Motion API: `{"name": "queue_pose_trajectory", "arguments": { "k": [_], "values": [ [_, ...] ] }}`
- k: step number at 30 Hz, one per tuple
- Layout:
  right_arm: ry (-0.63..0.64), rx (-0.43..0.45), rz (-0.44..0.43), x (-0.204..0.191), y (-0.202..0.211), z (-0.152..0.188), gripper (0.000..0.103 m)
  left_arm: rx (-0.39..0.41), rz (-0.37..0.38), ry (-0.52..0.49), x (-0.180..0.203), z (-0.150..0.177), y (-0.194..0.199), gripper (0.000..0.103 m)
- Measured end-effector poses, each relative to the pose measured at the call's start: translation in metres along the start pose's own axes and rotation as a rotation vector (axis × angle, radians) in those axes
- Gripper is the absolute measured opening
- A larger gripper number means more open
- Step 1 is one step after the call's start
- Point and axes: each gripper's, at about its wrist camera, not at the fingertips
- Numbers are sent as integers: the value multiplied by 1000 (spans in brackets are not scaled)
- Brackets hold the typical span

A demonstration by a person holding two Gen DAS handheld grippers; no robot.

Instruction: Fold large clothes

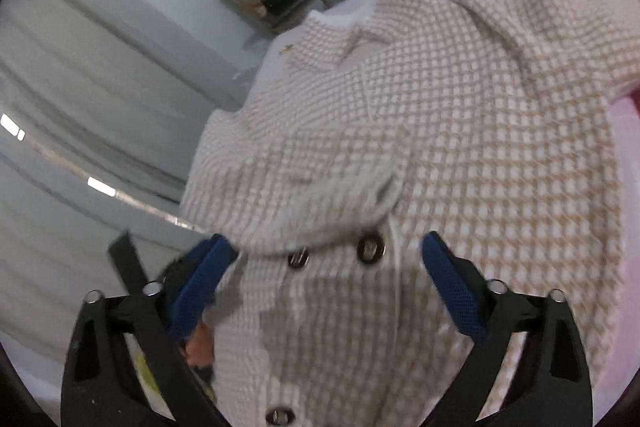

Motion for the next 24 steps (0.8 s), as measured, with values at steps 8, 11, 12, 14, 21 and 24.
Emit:
{"name": "queue_pose_trajectory", "arguments": {
  "k": [8,11,12,14,21,24],
  "values": [
    [-55,-156,51,24,-57,-32,16,23,10,54,-13,2,0,88],
    [75,-77,89,-4,-39,-49,7,27,13,76,-18,0,-1,83],
    [129,-13,98,-19,-21,-59,7,27,14,85,-20,0,-2,82],
    [194,98,118,-39,11,-70,7,30,17,94,-22,1,-1,80],
    [307,249,310,-29,46,-89,12,35,24,108,-25,2,0,78],
    [228,54,435,20,-1,-94,23,35,36,112,-27,1,2,77]
  ]
}}
Point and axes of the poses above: each gripper's, at about its wrist camera, not at the fingertips, and y roughly against the way its jaws point, x to its right, z to its underside, and after that the axes turned 4 degrees about -x, right-handed
